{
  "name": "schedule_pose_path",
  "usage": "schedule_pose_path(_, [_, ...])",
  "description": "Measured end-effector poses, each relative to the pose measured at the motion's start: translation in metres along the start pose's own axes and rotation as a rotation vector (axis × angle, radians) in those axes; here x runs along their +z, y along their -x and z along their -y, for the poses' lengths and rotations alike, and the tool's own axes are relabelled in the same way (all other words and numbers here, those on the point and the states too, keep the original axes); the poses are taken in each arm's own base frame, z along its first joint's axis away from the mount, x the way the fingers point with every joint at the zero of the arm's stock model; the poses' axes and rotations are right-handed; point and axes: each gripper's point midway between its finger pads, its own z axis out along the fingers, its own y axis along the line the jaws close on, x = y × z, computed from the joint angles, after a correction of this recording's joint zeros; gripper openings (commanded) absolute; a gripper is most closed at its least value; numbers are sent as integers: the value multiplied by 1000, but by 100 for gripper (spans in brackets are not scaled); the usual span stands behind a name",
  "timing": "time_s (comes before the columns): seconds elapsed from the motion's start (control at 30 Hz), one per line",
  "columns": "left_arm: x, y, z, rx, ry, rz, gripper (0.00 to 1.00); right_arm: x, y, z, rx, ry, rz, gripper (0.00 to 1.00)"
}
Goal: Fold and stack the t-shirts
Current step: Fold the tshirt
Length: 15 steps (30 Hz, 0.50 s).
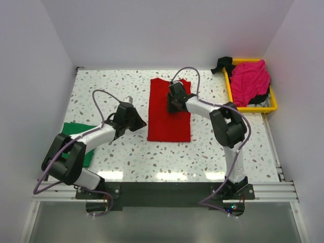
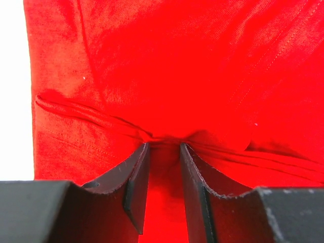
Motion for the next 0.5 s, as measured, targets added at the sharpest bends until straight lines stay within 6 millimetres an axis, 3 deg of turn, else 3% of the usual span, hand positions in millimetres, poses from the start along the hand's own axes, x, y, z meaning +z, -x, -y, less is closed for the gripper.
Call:
schedule_pose_path(0.3, [-26,-47,-39,14,43,-70,15,-34,-50,-27,17,77,-65,40])
schedule_pose_path(0.5, [-41,-63,-52,41,58,-103,25,-56,-59,-28,27,73,-98,50])
